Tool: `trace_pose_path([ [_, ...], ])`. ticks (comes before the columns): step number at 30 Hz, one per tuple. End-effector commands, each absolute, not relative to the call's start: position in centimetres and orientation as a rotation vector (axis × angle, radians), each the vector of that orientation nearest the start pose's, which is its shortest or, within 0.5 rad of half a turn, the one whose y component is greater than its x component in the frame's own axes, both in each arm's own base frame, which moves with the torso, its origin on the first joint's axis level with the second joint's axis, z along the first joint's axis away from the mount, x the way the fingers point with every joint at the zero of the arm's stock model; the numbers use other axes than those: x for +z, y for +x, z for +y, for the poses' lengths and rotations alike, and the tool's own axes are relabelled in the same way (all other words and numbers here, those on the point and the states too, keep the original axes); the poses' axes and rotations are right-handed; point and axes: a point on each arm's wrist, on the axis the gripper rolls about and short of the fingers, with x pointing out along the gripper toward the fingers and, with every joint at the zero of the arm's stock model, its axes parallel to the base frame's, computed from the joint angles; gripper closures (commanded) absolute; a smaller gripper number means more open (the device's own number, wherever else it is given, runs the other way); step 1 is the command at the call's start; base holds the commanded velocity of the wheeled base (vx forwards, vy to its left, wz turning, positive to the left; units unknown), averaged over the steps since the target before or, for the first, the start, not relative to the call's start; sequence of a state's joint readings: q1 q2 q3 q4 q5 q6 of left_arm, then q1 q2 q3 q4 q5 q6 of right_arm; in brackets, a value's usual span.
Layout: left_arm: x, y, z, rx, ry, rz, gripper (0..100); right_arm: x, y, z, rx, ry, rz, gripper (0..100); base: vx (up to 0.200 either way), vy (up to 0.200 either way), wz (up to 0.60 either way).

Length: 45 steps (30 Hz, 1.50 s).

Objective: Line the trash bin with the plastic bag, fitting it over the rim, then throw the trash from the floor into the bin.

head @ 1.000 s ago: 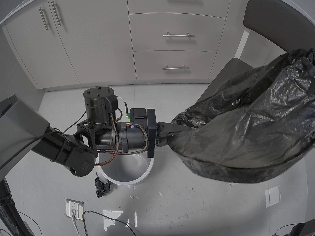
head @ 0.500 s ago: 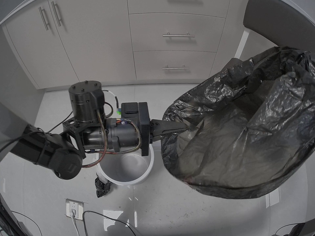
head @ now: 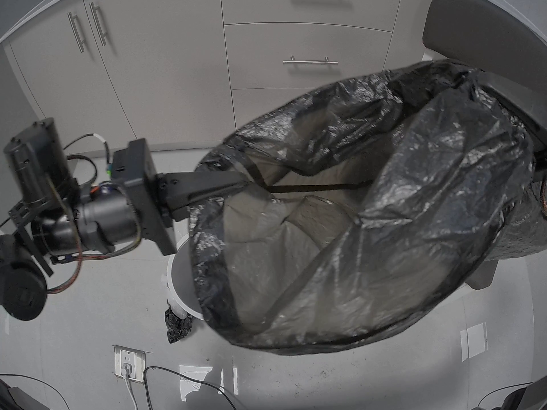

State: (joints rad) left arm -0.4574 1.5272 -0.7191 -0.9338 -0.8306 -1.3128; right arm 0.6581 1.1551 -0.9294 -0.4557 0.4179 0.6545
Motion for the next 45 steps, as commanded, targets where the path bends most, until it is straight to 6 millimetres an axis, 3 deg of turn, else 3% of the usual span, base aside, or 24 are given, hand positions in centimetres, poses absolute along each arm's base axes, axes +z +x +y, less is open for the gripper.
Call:
trace_pose_path([
  [1,26.0,18.3,-9.2,-1.17,-1.091,0.588,100,32.9,14.1,14.4,1.156,0.586,0.194,100,0.0,0.0,0.0],
  [8,27.0,14.8,-6.7,-1.114,-1.104,0.555,100,32.6,14.7,17.7,1.205,0.56,0.227,100,0.0,0.0,0.0],
  [15,27.2,14.0,-4.3,-0.979,-1.133,0.485,100,31.2,17.2,20.6,1.146,0.533,0.263,100,0.0,0.0,0.0],
  [27,24.9,15.3,-1.5,-0.741,-1.203,0.46,100,26.9,21.6,25.6,1.139,0.545,0.31,100,0.0,0.0,0.0],
  [35,23.1,17.8,-0.6,-0.641,-1.257,0.518,100,24.3,22.2,27.4,1.129,0.561,0.415,100,0.0,0.0,0.0],
  [45,19.7,19.3,-0.8,-0.558,-1.318,0.65,100,23.1,22.2,28.0,1.099,0.621,0.512,100,0.0,0.0,0.0],
])
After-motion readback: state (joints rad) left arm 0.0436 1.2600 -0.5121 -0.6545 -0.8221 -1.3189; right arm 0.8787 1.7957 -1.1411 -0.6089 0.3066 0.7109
